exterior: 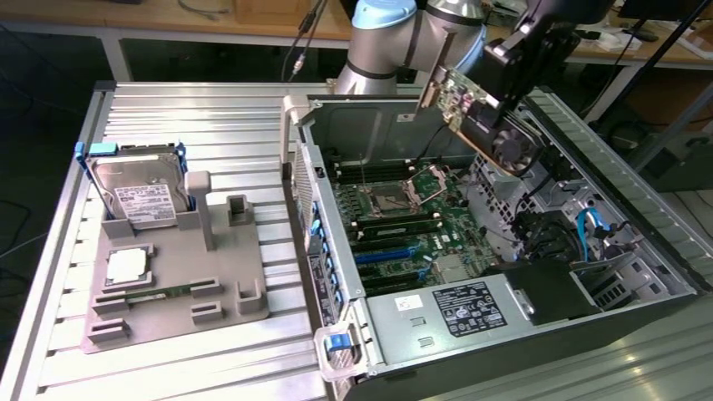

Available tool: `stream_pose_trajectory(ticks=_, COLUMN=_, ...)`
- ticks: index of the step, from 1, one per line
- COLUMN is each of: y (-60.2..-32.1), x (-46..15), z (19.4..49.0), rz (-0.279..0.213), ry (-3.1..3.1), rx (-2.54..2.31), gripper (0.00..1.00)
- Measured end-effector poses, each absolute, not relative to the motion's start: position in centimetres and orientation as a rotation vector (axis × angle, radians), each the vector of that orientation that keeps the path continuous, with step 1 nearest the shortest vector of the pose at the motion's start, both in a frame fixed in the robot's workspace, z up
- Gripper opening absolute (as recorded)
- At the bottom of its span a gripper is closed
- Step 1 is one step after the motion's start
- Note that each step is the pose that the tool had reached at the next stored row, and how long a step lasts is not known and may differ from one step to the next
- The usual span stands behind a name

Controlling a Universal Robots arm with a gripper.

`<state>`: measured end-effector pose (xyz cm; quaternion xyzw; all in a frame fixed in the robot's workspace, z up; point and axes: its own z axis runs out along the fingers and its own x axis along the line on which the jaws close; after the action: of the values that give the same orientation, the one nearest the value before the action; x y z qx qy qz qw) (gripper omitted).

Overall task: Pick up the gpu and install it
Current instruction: 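Insert the gpu into the slot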

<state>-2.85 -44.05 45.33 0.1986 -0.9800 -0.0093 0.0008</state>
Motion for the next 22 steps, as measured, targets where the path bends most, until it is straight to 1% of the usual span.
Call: stream_pose_trajectory(ticks=22, y=-44.1, x=-2.8, z=43.3, rz=-0.028, ry=-2.824, rx=1.362, gripper=0.27)
